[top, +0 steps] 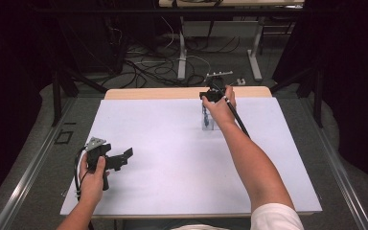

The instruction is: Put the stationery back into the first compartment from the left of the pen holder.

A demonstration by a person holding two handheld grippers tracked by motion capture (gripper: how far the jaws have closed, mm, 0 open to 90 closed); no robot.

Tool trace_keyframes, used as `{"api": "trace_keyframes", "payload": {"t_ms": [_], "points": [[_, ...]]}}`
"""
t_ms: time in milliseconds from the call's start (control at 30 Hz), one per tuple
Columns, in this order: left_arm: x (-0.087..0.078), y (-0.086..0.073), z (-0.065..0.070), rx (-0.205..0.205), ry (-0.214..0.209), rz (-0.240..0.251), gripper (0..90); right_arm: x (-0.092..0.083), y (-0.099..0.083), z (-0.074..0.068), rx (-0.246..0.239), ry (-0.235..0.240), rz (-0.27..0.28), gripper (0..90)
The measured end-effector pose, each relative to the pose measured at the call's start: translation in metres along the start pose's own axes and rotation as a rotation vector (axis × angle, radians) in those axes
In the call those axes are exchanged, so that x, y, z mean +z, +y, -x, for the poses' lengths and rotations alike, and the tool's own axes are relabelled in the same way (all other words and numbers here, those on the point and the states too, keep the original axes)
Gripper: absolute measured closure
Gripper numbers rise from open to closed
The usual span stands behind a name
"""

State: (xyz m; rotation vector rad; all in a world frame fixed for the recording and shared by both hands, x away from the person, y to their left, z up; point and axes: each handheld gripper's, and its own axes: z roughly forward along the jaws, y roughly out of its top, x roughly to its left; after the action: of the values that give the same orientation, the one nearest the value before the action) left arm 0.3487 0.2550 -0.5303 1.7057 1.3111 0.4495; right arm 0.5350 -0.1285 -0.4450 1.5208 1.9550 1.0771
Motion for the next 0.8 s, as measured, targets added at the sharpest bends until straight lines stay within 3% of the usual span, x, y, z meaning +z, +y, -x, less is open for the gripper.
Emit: {"api": "trace_keyframes", "payload": {"t_ms": [333, 800], "points": [[0.0, 0.0, 0.0, 0.004, 0.004, -0.003, 1.7, -0.017, -0.001, -0.005, -0.02, 0.015, 0.03, 37.6], [0.001, -0.001, 0.001, 0.008, 0.005, -0.003, 1.7, -0.041, -0.003, -0.002, 0.001, 0.019, 0.012, 20.6]]}}
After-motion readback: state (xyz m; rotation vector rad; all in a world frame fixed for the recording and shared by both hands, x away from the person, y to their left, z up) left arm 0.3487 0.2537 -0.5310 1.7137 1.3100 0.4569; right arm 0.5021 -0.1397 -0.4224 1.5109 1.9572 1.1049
